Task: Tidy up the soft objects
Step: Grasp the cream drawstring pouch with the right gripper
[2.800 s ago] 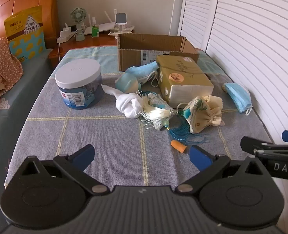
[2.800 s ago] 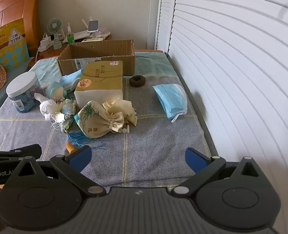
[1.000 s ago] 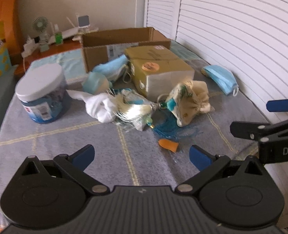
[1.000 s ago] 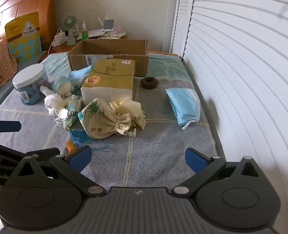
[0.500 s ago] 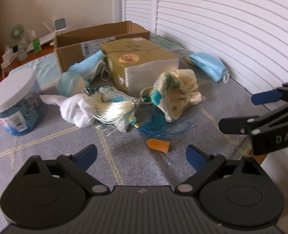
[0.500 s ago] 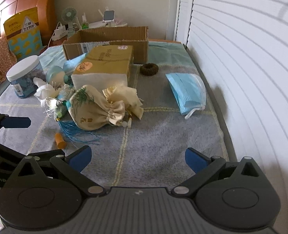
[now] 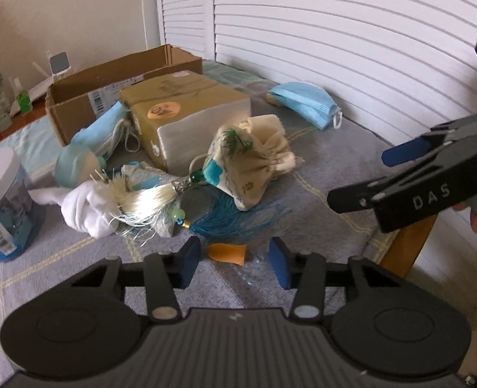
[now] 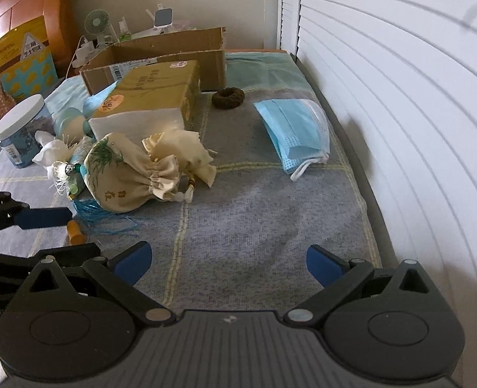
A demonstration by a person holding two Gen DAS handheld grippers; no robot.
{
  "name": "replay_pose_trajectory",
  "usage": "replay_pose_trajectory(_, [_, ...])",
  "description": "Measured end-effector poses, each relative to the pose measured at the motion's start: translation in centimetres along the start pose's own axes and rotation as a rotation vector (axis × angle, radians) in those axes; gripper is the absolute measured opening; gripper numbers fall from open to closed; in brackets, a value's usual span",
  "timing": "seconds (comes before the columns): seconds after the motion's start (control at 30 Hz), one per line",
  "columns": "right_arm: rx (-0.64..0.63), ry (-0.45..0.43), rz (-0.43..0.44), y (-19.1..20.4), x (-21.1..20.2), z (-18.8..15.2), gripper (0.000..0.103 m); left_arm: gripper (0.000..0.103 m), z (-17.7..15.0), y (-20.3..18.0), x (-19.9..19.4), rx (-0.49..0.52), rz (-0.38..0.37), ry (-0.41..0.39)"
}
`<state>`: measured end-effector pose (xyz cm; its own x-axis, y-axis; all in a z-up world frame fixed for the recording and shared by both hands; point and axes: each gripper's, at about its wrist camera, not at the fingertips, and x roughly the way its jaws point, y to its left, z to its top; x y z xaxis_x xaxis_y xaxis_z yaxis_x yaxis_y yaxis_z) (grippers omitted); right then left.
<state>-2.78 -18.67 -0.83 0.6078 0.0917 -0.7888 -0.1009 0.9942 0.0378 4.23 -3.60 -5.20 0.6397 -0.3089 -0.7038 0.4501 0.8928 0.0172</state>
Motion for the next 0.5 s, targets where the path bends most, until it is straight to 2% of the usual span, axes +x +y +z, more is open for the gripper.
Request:
replay_pose_trajectory(0.3, [-0.005,0.004,-0.008,0.0,-0.1,0.1,0.103,0.024,-0.1,0.0,-0.3,0.006,-0.027,0.006])
replay_pose_trajectory(0.5, [-0.017,-0.004,-0.011,0.4,-0.5,0.3,0.103,0.024,-0.5,0.5,-1.4,-0.016,-0.019,0.008])
